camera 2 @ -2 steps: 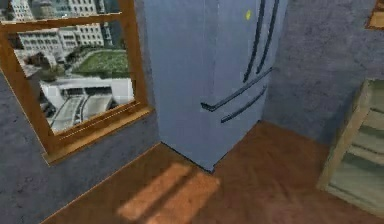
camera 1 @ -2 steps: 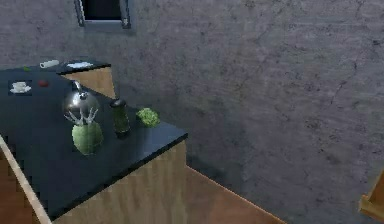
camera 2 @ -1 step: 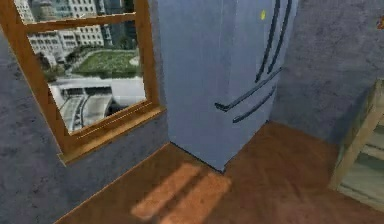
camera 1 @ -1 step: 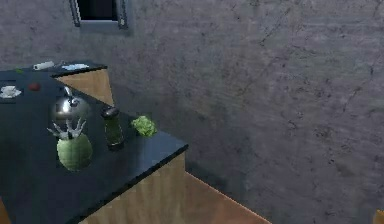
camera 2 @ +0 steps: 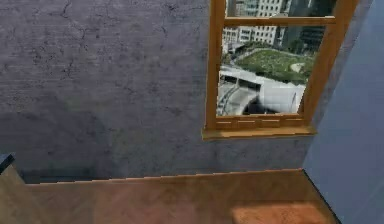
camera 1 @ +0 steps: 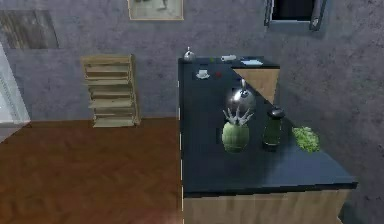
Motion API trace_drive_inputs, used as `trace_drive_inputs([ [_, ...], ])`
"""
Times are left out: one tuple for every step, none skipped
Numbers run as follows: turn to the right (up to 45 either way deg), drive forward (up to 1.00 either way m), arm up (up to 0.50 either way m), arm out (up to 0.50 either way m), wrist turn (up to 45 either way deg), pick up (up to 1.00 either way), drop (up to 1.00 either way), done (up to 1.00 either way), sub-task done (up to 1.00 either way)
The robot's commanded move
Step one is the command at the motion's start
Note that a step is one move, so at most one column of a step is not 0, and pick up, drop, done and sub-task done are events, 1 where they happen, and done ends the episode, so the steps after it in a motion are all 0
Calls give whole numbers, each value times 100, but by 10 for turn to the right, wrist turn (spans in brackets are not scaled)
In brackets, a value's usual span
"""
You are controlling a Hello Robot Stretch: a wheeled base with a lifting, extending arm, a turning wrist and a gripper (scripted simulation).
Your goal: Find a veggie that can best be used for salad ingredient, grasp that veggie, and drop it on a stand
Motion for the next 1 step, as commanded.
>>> trace_drive_inputs([
  [-450,0,0,0,0,0,0,0,0],
])
